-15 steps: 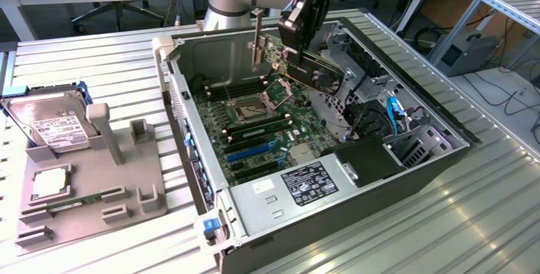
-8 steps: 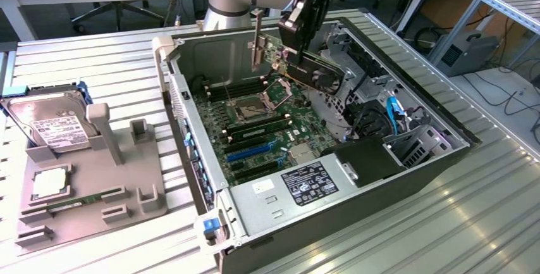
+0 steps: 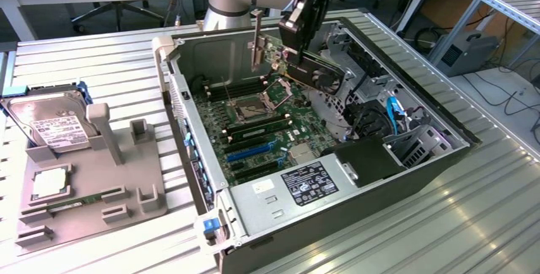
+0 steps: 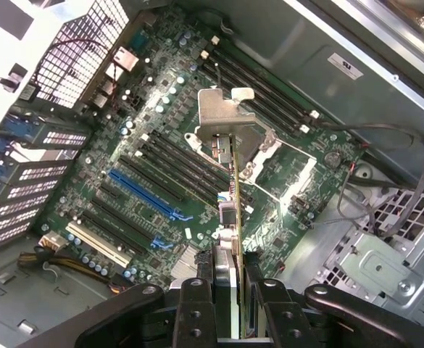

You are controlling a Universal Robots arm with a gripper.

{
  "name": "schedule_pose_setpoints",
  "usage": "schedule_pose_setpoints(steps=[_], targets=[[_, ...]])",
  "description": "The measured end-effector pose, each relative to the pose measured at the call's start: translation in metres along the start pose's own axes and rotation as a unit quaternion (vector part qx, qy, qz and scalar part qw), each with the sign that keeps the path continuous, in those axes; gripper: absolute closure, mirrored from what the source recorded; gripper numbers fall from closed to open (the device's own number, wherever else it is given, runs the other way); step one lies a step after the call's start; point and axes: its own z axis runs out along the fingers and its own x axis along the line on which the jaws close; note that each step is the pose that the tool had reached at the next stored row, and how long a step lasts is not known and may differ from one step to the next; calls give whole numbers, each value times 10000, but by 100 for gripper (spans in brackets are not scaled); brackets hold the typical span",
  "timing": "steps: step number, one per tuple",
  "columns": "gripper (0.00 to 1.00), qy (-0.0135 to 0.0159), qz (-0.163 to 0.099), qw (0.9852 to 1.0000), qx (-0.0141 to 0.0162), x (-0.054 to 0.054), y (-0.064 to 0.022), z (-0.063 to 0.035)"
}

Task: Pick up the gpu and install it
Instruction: 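Insert the gpu into the slot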

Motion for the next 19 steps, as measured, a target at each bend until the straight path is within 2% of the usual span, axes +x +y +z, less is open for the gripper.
schedule_pose_setpoints(steps=[13,15,17,18,19], targets=[[73,-2,-125,9999,-3,0,0,4],[73,-5,-250,9997,-7,0,0,7],[73,-9,-506,9987,-15,0,0,12],[73,-14,-727,9974,-21,0,0,16],[73,-19,-1009,9949,-30,1,0,20]])
